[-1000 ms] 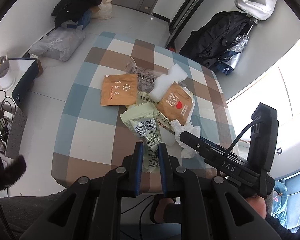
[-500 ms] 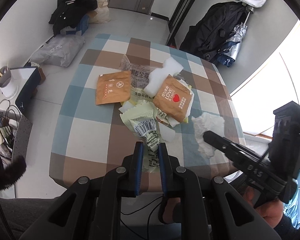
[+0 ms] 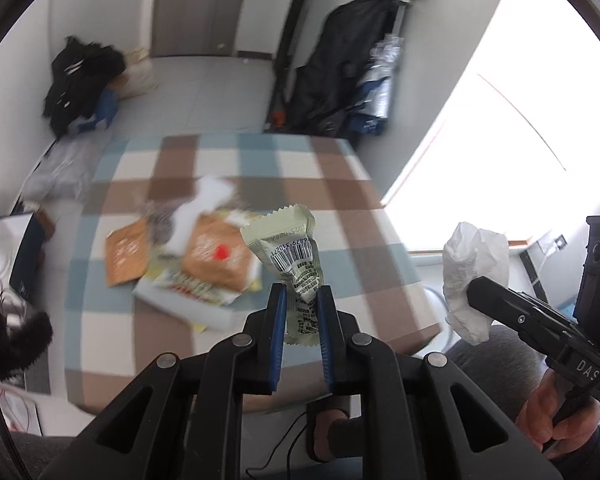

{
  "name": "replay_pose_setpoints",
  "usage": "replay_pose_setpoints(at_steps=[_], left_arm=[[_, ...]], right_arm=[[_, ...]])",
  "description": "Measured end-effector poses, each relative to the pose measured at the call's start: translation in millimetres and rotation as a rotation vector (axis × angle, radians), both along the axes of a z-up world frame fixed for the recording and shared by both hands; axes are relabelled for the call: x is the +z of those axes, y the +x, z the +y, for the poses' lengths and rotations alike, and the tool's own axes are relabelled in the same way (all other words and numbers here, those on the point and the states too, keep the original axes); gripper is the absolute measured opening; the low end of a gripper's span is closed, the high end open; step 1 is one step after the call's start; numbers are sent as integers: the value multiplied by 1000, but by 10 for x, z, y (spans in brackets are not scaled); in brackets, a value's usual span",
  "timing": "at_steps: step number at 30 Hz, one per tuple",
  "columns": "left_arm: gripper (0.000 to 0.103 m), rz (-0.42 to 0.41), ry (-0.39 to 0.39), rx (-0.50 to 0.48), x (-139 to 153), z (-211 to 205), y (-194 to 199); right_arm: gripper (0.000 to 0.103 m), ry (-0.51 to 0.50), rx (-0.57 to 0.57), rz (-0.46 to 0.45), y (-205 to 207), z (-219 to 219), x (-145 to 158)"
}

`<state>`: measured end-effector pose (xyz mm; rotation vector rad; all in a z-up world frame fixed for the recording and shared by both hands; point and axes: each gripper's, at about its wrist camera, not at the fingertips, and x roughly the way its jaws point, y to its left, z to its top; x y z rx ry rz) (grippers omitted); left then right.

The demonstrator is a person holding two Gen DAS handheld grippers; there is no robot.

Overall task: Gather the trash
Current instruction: 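Grasp the white tissue with the right gripper while the left gripper lifts the wrapper, then carry both items over the white bin and open both grippers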

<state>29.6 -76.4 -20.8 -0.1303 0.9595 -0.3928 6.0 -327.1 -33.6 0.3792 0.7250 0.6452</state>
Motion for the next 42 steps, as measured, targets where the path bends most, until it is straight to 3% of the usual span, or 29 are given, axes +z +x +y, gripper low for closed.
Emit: replay_pose_setpoints(at_steps=[8, 14, 19, 28, 31, 36, 42], left_arm=[[12, -29, -57, -192, 309, -887, 109], [12, 3, -78, -315, 293, -1515, 232], [12, 69, -73, -399, 113, -1974, 352], [12, 332, -103, -538, -505, -2650, 637], [12, 370, -72, -567, -631, -2840, 665], [12, 505, -53, -616, -969, -3169, 758], [12, 605, -31, -610, -1215, -3354, 875]], right_arm=[[7, 18, -190, -81, -259, -993, 358], [7, -36, -338, -40, -350, -1605, 236], [7, -55, -452, 43, -332, -2029, -76], [7, -50, -565, 258, -111, -2493, -946], [7, -44, -586, 332, -89, -2571, -1302], [7, 17, -613, 481, 61, -2661, -1855], [10, 73, -614, 575, 231, -2655, -2331]])
